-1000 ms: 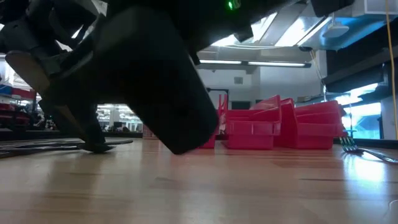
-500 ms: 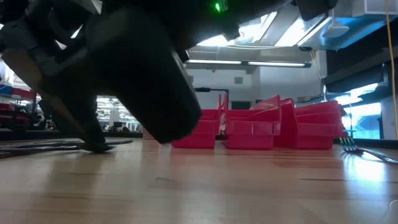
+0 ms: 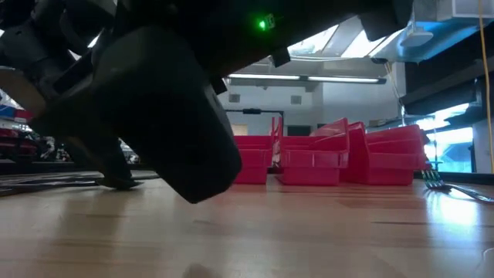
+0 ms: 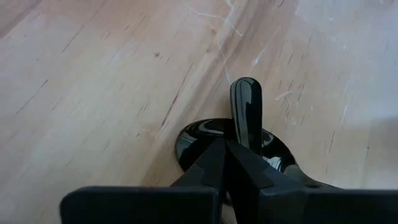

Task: Sort silverware
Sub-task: Put the black spoon into the center red bin

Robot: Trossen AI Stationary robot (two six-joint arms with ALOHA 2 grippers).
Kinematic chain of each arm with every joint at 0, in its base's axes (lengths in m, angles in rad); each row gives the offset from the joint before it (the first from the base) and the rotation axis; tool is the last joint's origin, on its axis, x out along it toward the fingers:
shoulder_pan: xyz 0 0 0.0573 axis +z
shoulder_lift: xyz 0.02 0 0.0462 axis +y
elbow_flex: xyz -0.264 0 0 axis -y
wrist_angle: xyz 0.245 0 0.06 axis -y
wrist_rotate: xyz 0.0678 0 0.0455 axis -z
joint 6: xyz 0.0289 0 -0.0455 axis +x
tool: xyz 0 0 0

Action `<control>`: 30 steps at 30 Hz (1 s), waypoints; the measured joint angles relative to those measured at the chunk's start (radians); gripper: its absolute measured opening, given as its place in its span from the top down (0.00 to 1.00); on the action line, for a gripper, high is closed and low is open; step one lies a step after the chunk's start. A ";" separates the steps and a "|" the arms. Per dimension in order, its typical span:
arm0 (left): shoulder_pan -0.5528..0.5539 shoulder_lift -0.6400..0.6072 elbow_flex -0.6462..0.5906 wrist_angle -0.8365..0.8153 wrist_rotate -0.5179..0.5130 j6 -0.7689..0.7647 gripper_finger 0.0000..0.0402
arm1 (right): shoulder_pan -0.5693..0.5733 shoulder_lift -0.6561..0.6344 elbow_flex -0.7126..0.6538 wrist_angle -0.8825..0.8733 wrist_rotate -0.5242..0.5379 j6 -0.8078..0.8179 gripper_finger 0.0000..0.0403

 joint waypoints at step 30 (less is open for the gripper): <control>0.003 0.001 0.000 -0.002 -0.023 -0.082 1.00 | -0.023 0.130 0.151 0.033 -0.073 -0.052 0.55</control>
